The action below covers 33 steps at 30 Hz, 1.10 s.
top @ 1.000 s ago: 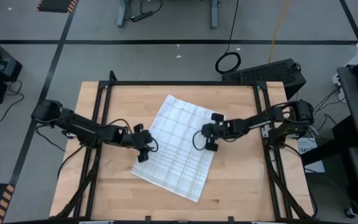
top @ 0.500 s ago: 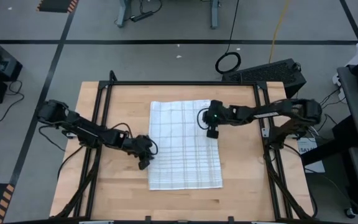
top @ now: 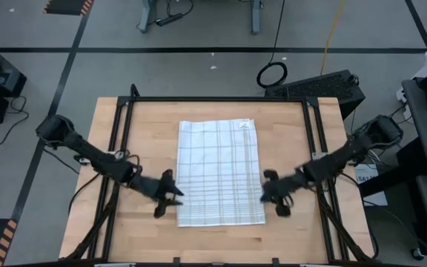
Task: Roll towel
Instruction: Roll the white towel
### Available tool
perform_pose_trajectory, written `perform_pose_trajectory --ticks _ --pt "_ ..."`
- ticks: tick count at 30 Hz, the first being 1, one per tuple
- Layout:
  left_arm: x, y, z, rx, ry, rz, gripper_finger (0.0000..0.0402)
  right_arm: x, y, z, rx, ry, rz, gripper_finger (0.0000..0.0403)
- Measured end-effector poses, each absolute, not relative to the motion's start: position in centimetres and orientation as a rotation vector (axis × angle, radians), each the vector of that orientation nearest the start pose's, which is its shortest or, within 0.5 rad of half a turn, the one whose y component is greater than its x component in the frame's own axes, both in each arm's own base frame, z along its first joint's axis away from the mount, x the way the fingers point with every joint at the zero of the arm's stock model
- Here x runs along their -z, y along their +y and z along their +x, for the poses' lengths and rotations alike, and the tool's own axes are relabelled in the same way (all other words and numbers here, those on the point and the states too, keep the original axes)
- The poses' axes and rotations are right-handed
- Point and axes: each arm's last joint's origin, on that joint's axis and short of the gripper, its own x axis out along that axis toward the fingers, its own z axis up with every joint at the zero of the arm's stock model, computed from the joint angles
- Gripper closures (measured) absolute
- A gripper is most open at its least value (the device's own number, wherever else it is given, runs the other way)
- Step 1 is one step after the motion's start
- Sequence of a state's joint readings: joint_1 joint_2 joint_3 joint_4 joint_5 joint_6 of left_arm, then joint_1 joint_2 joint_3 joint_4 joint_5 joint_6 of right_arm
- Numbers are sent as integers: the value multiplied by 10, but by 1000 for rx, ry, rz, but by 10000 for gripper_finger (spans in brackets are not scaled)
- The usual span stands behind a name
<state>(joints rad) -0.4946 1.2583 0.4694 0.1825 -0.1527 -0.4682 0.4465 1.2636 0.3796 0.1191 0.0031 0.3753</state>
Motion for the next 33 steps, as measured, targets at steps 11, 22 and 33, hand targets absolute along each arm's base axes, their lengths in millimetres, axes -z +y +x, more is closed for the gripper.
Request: perform_pose_trajectory --ticks 11,22,33 --pt "-145 -173 204 274 580 45 140 -121 157 157 -255 643 89 222" --pt "-127 -200 230 223 651 142 106 -91 180 170 -240 657 34 169" --pt "-102 -202 225 233 790 97 117 -81 191 183 -171 668 99 237"
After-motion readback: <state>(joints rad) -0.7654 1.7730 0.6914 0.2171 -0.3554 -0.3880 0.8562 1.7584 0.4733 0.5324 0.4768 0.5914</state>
